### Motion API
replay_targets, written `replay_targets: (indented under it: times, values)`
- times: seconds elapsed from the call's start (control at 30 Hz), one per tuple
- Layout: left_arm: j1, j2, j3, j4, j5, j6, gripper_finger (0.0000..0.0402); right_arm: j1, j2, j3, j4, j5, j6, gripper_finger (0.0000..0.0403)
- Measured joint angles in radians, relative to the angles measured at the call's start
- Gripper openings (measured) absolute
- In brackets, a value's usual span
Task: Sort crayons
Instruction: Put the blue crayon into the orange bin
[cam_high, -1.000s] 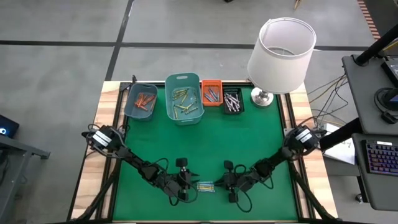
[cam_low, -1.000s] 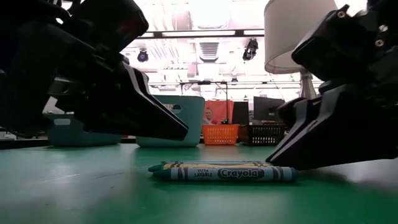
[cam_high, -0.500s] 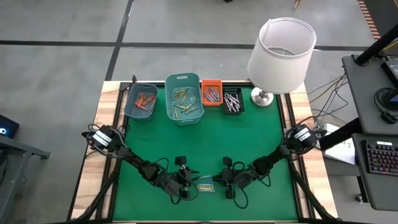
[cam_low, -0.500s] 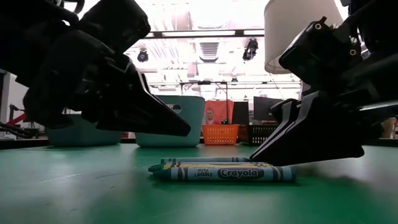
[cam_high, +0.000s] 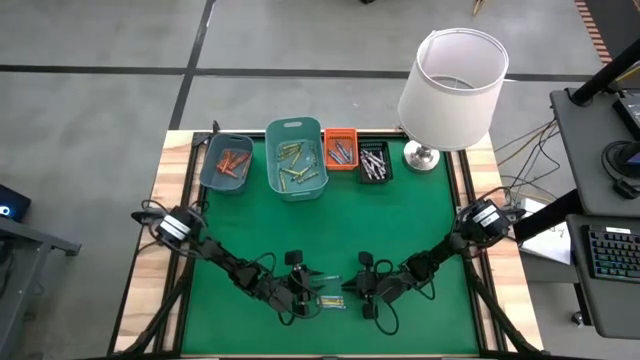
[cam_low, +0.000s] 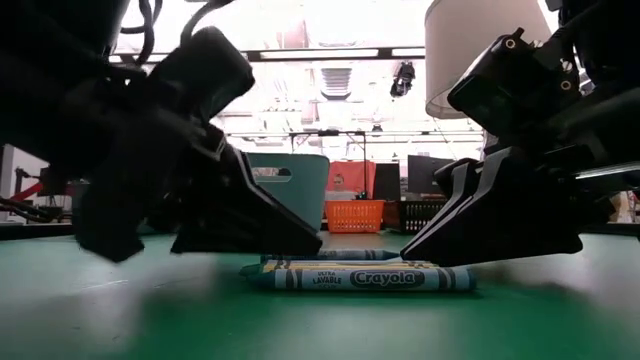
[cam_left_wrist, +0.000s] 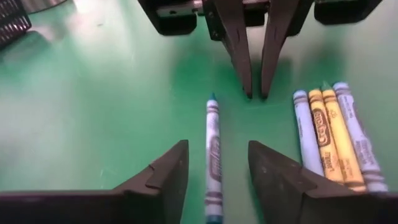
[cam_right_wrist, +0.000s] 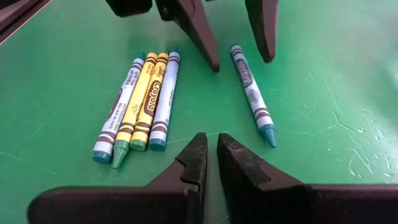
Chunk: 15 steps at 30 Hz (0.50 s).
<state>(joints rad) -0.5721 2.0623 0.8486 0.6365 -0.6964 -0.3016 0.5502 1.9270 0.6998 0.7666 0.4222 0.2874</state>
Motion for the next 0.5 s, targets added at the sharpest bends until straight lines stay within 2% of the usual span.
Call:
replay_targets:
  times: [0.13, 0.27, 0.4, 0.5]
  values:
    - [0.008, 0.024, 0.000, 0.004, 0.001, 0.000, 0.0159, 0.000, 0.000, 0.000, 0.000, 0.000, 0.000, 0.0036]
    - [0.015, 0.040, 0.002, 0.013, -0.003, -0.016, 0.0152, 0.000, 0.000, 0.000, -0.001, 0.000, 0.000, 0.0036]
    - [0.016, 0.047, 0.003, 0.011, 0.002, -0.026, 0.0120, 0.000, -0.002, 0.000, -0.004, 0.000, -0.012, 0.0036]
    - [0.017, 0.047, 0.002, 0.007, 0.006, -0.025, 0.0081, 0.000, -0.008, 0.000, -0.012, -0.002, -0.020, 0.0036]
